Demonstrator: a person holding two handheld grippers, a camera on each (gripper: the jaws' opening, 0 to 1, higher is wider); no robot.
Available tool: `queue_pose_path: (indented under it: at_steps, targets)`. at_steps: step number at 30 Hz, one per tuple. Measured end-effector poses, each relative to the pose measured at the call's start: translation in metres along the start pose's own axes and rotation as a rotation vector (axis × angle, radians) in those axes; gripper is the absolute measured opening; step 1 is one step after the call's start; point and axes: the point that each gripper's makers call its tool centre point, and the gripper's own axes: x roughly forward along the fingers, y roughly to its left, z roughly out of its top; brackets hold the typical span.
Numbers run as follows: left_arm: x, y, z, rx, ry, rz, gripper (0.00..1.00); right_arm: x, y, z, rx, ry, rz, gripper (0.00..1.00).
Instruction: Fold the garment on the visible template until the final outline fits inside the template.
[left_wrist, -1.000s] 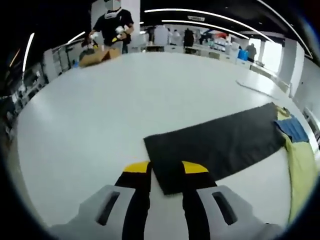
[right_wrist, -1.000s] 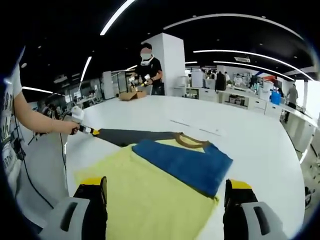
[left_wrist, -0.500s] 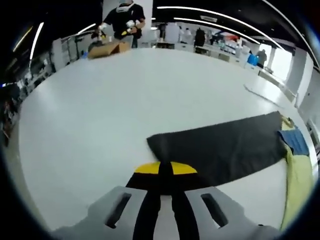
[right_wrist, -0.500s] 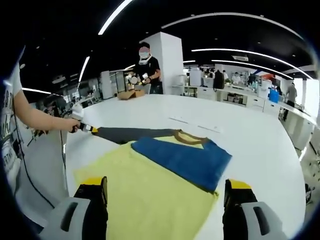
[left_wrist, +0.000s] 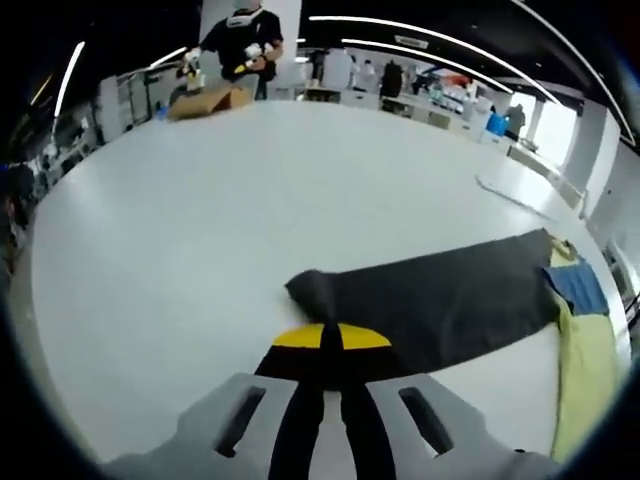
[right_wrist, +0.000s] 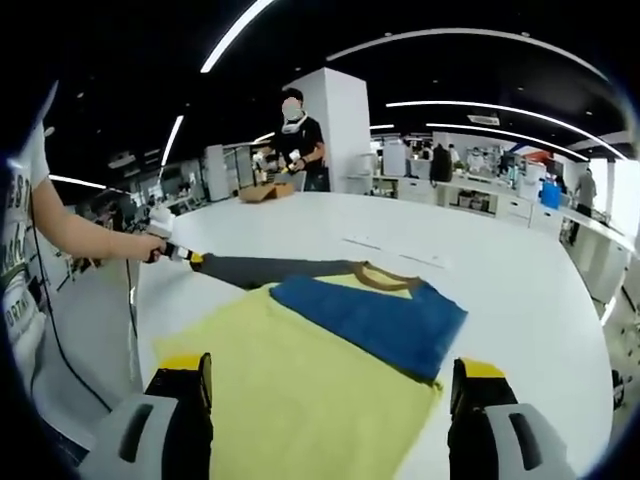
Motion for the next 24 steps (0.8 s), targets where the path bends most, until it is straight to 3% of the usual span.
queue_pose_path:
  at_steps: [11,14,24]
  targets:
    - [-0.009,-0.024,0.013,0.026,-0.028,-0.065,0.0,-0.007,0.008,-0.001,-0.018,-0.005,0.01,0.99]
    - [-0.012,-0.036,0.023,0.041,-0.068,-0.097,0.0,-0.008,0.01,-0.001,-0.021,-0.008,0.013,0.99]
    - [-0.017,-0.065,0.034,0.069,-0.073,-0.165,0.0,-0.012,0.018,-0.004,-0.03,-0.007,0.023,0.99]
